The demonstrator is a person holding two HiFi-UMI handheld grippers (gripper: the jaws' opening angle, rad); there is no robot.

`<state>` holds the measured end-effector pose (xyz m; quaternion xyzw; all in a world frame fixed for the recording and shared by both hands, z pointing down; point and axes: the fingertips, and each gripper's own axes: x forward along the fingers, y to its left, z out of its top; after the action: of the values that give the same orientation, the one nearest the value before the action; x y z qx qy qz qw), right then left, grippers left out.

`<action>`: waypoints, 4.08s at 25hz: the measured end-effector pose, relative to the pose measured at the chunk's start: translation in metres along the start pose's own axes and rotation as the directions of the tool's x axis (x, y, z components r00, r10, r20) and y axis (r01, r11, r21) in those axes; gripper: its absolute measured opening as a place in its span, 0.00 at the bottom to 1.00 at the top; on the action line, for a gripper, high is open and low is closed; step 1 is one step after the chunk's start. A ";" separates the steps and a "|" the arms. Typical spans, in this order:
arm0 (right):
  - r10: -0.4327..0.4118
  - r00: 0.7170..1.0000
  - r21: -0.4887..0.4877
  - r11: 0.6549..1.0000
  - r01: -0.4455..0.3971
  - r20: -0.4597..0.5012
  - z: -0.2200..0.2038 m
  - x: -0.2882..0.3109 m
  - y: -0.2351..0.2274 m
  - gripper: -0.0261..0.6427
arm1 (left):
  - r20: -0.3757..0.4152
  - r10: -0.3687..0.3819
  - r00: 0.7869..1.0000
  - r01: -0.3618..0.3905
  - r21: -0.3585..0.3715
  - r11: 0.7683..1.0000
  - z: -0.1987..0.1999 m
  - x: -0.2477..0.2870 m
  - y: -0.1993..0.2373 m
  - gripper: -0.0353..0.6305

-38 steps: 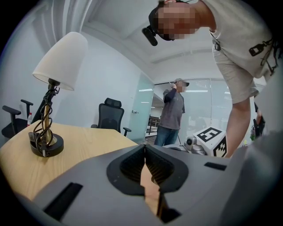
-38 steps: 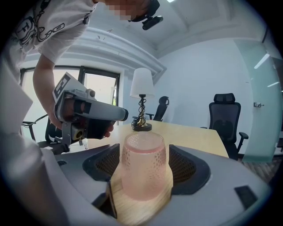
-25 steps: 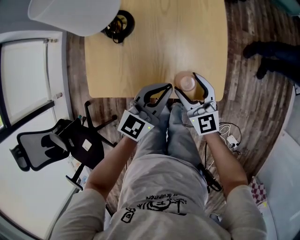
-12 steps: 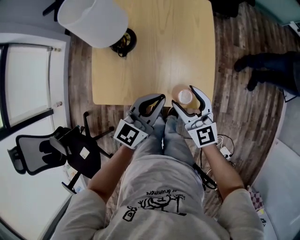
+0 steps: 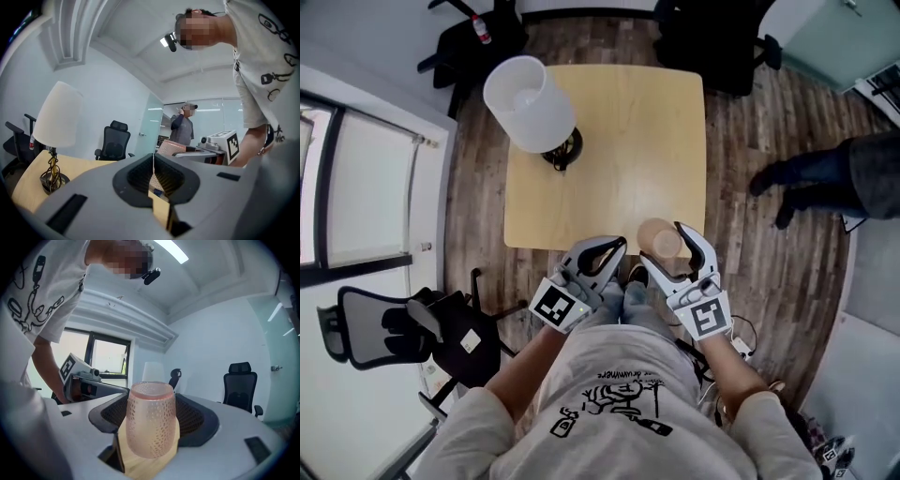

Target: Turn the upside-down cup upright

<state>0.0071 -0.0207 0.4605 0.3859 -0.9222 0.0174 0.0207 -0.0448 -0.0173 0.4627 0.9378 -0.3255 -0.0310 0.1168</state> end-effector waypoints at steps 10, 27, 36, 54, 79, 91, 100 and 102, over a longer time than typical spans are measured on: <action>0.004 0.998 -0.028 1.000 -0.002 0.065 0.076 -0.020 0.018 0.52 | 0.045 -0.046 0.998 0.045 0.021 0.999 0.052 -0.002 -0.024 0.07; -0.163 0.956 0.581 0.814 -0.010 0.244 0.088 -0.046 -0.023 0.52 | 0.066 -0.126 0.990 0.128 -0.012 0.992 0.085 -0.012 -0.042 0.18; -0.346 0.875 0.878 0.450 -0.162 0.339 0.079 -0.057 -0.056 0.52 | 0.044 -0.231 0.972 0.235 -0.118 0.965 0.087 -0.003 -0.061 0.29; -0.423 0.816 0.916 0.258 -0.309 0.394 0.066 -0.060 -0.058 0.52 | -0.072 -0.396 0.915 0.380 -0.173 0.909 0.078 0.032 -0.098 0.28; -0.347 0.799 0.843 0.417 -0.338 0.492 0.091 -0.065 -0.058 0.52 | -0.034 -0.484 0.874 0.459 -0.265 0.848 0.090 0.032 -0.100 0.08; -0.074 0.970 0.299 0.954 0.001 0.233 0.117 -0.066 -0.040 0.52 | -0.043 -0.454 0.890 0.431 -0.247 0.868 0.094 0.021 -0.077 0.08; -0.007 0.969 -0.469 0.876 -0.113 -0.246 0.096 -0.037 0.008 0.52 | -0.088 -0.436 0.896 0.408 -0.229 0.884 0.087 0.018 -0.060 0.08; -0.056 0.950 -0.595 0.790 -0.146 -0.308 0.089 -0.032 0.011 0.52 | -0.107 -0.436 0.893 0.407 -0.221 0.886 0.084 0.018 -0.060 0.08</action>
<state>0.0195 0.0052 0.3698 0.3285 -0.8721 -0.2206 0.2878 -0.0057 0.0002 0.3672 0.9698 -0.0990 -0.0145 0.2223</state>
